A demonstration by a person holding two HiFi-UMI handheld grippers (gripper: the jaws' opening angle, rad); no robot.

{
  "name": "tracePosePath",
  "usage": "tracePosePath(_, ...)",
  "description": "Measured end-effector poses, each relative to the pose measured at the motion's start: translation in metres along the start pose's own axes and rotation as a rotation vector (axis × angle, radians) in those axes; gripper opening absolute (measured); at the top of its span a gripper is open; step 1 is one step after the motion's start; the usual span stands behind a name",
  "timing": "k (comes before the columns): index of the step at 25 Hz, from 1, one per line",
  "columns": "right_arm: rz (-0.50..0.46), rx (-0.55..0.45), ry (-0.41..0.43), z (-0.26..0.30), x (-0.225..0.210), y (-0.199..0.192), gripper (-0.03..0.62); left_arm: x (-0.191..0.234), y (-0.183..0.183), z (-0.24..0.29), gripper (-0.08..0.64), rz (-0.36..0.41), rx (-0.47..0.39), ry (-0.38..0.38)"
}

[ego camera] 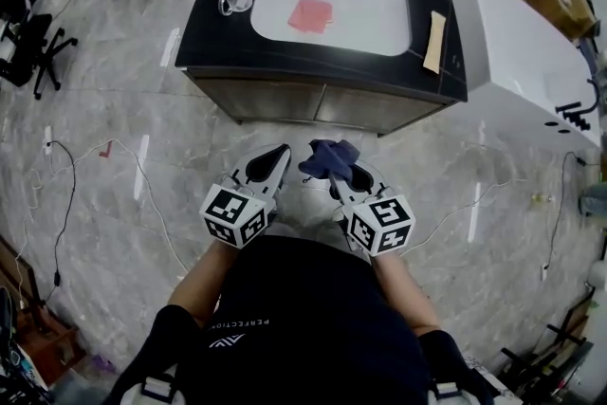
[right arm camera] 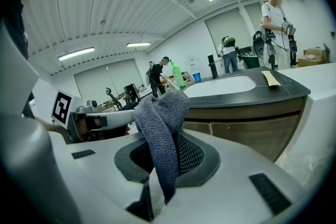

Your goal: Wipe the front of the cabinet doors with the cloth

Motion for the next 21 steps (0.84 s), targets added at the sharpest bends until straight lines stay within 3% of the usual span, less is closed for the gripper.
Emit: tracePosePath(21,0.022,0.002,-0.017,-0.011,-0.004,-0.006,0.072,-0.008,-0.009,-0.008,0.009,0.002,0.042,-0.024)
Point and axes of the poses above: the fingertips, and each gripper's own axes: z forward along the fingers, x to its left, y out of its top, the point moved 6 cm from there along -z, backward along the fingers, and after that the axes turned 12 degrees about -x, right-handed, at the moved point
